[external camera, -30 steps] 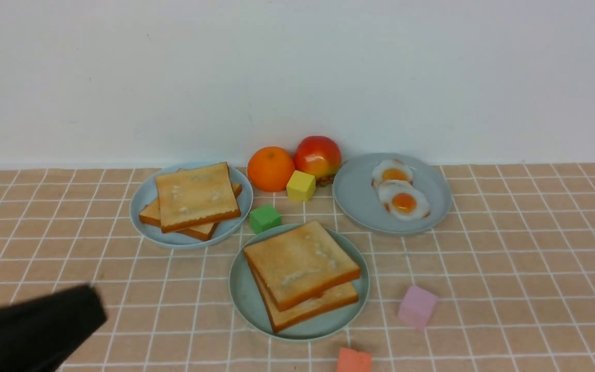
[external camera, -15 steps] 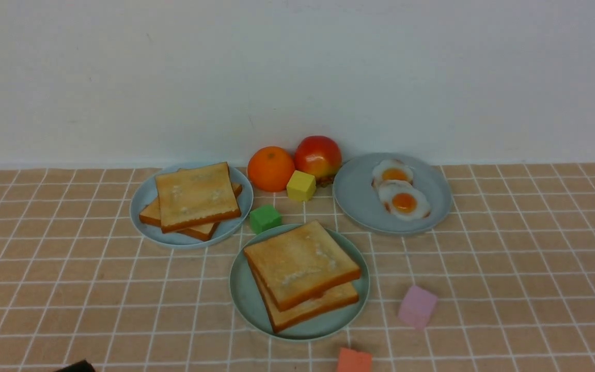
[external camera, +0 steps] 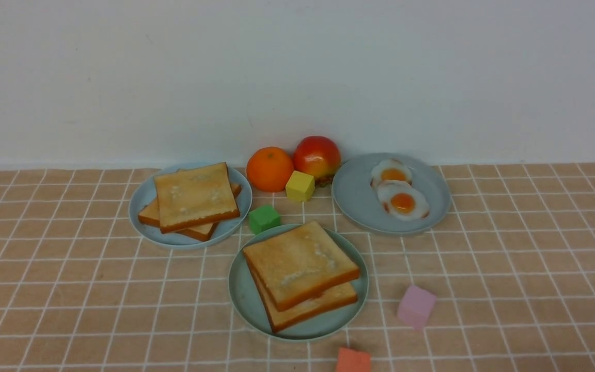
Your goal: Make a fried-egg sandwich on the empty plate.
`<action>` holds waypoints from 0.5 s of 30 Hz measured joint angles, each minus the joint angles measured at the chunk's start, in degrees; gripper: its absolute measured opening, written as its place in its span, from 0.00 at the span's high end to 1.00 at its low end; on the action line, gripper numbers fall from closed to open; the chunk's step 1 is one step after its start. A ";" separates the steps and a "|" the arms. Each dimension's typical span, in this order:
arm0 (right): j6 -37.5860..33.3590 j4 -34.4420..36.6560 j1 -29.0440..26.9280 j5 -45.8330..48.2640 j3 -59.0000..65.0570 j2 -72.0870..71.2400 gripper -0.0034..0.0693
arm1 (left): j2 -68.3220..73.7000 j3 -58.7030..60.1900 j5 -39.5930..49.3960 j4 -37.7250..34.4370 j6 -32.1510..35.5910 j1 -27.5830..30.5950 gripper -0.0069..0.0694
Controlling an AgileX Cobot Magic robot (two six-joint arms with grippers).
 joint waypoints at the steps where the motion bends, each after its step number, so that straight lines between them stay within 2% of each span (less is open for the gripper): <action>1: -0.27 -0.81 -3.03 -0.42 1.62 -1.90 0.97 | 0.00 0.00 0.00 0.00 0.00 0.00 0.93; 7: -5.13 -0.84 -8.74 -0.83 9.38 -9.15 0.97 | 0.00 0.00 0.05 0.00 0.00 0.00 0.93; 15: -6.20 2.20 -9.47 0.47 9.43 -9.94 0.97 | 0.00 0.00 0.26 0.00 0.00 0.00 0.93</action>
